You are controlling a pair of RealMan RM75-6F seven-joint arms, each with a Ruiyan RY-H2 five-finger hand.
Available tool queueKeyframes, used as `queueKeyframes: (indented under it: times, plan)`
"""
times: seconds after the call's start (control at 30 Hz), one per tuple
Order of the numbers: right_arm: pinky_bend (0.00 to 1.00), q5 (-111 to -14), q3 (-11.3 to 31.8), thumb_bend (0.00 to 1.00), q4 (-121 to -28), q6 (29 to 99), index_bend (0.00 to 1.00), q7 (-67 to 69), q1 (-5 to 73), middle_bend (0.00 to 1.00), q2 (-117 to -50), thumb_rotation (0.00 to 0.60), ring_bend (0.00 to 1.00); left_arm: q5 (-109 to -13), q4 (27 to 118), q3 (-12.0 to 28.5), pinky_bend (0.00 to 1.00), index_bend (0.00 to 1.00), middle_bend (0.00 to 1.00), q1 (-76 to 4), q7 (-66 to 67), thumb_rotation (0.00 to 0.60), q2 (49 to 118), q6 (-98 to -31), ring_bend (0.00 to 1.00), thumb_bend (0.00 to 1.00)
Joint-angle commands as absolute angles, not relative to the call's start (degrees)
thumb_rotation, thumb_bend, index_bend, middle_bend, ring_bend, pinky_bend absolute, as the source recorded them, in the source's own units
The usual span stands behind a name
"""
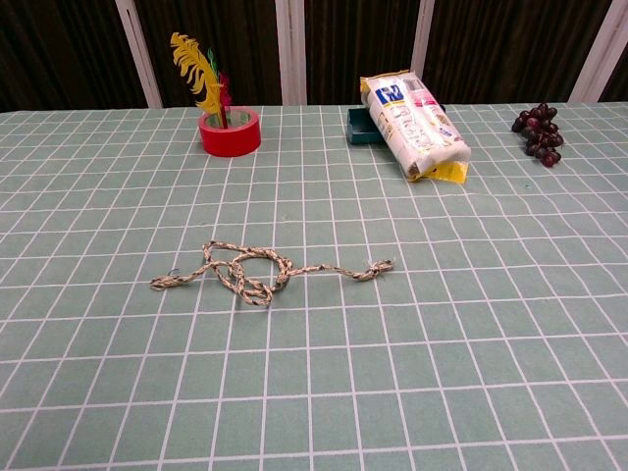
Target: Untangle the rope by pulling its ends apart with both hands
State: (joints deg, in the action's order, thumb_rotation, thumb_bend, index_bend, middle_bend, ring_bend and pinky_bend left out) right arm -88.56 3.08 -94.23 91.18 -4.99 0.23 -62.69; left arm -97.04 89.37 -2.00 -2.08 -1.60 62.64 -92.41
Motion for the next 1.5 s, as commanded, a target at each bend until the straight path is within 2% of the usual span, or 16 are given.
queueKeyframes:
  times: [0.03, 0.33, 0.6, 0.7, 0.87, 1.03, 1.17, 1.5]
  plan:
    - [0.0, -88.6, 3.0, 0.36, -94.3, 91.1, 0.0, -4.9, 0.2, 0.0, -62.7, 0.6, 0.0, -97.0, 89.4, -2.0, 0.0, 0.06, 0.0, -2.1, -1.6, 0.6, 62.6, -92.4, 0.0, 0.08]
    - [0.0, -88.9, 2.9, 0.36, -95.2, 91.0, 0.0, -4.3, 0.1, 0.0, -62.4, 0.6, 0.0, -97.2, 89.3, -2.1, 0.0, 0.06, 0.0, -2.0, -1.8, 0.6, 62.5, -92.7, 0.0, 0.08]
    - [0.0, -94.3, 1.0, 0.36, -96.2, 88.2, 0.0, 0.0, 2.5, 0.0, -61.4, 0.6, 0.0, -96.6, 89.5, -1.9, 0.0, 0.06, 0.0, -1.8, -2.6, 0.6, 62.3, -92.9, 0.0, 0.08]
    - [0.0, -95.7, 1.0, 0.36, -98.3, 86.5, 0.04, 2.6, 4.1, 0.0, -61.2, 0.6, 0.0, -97.0, 89.3, -1.9, 0.0, 0.06, 0.0, -1.9, -2.4, 0.6, 62.4, -93.0, 0.0, 0.08]
    - [0.0, -95.4, 2.3, 0.36, -103.4, 81.1, 0.18, 1.4, 8.2, 0.0, -62.4, 0.6, 0.0, -96.6, 89.3, -1.8, 0.0, 0.06, 0.0, -2.1, -2.0, 0.6, 62.7, -92.2, 0.0, 0.08]
    - [0.0, -90.8, 5.0, 0.36, -108.2, 73.8, 0.31, -3.3, 13.2, 0.06, -66.9, 0.6, 0.0, -96.7, 89.3, -2.0, 0.0, 0.06, 0.0, -2.2, -1.6, 0.6, 62.8, -91.9, 0.0, 0.08]
    - [0.0, -86.7, 7.0, 0.36, -109.5, 69.6, 0.37, -8.8, 16.9, 0.08, -72.2, 0.6, 0.0, -96.3, 89.3, -1.8, 0.0, 0.06, 0.0, -2.2, -1.9, 0.6, 62.7, -91.9, 0.0, 0.08]
    - [0.0, -75.5, 10.8, 0.36, -104.1, 64.4, 0.39, -21.2, 23.8, 0.09, -86.8, 0.6, 0.0, -95.8, 89.2, -1.7, 0.0, 0.06, 0.0, -2.6, -2.3, 0.6, 62.7, -91.2, 0.0, 0.08]
